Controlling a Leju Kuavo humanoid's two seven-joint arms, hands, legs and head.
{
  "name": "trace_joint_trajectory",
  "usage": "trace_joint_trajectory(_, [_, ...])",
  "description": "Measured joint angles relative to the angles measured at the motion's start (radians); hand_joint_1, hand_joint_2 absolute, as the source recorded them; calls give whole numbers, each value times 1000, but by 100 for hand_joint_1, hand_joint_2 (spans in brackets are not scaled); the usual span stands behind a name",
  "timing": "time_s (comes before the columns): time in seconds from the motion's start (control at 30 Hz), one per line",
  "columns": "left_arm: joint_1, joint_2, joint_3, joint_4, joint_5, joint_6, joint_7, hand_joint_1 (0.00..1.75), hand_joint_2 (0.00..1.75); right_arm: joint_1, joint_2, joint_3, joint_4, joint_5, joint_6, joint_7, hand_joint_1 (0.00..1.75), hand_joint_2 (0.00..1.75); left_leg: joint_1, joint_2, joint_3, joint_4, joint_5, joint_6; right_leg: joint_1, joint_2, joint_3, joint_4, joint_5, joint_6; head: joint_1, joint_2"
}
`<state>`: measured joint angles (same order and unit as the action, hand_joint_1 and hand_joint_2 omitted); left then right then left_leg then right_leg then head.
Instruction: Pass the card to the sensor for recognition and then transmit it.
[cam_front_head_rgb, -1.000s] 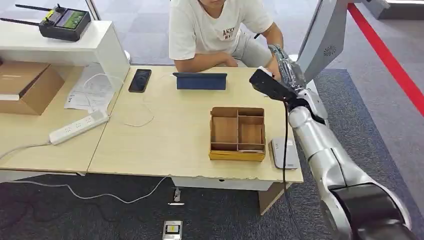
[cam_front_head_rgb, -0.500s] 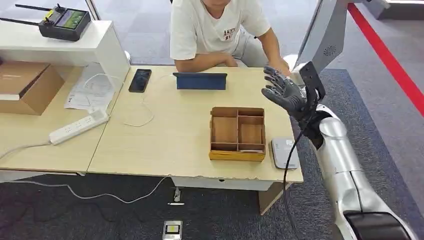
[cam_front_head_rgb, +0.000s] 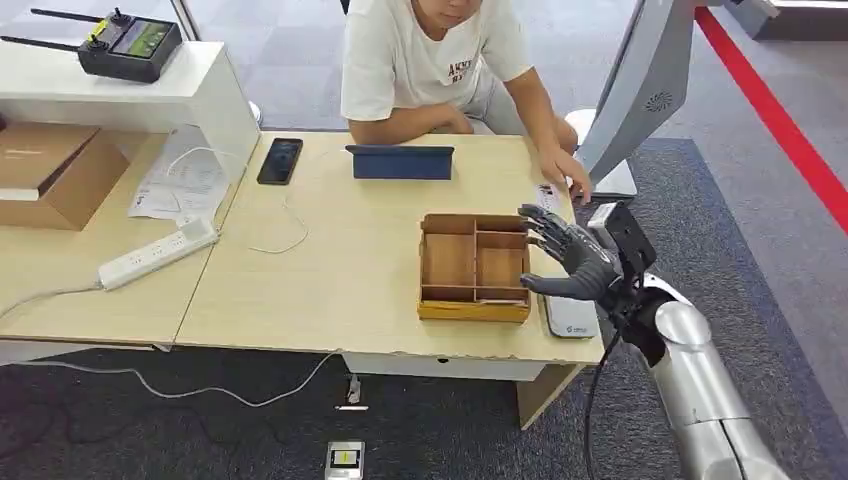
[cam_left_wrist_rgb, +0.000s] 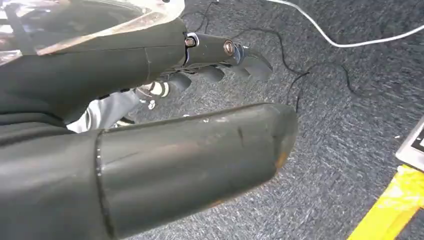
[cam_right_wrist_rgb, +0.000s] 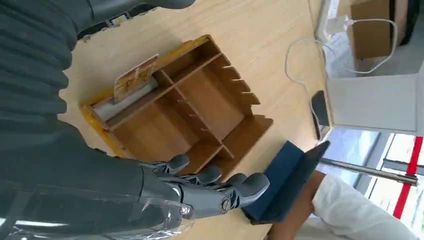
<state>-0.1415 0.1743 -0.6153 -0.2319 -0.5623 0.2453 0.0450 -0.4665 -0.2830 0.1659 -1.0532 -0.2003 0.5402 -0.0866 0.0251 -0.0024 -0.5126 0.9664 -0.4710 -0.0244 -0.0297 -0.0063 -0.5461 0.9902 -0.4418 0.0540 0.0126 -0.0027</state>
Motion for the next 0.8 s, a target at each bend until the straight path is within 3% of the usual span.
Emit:
trace_joint_trajectory(0.33, [0,1,15,0,-3,-6,9,0,0,81,-25,25,-14,190,3,-16,0,175,0,0,0,0,0,0,0,0,0,0,0,0,0,0])
trace_joint_trajectory(0.53, [-1,1,18,0,-9,-5,20,0,0,98,-26,64,-15,395,-100,-22,0,175,0,0,0,0,0,0,0,0,0,0,0,0,0,0])
trace_joint_trajectory(0.8, [-2,-1,19,0,-23,-3,28,0,0,100,-15,106,-13,527,-234,-49,0,175,0,0,0,0,0,0,0,0,0,0,0,0,0,0])
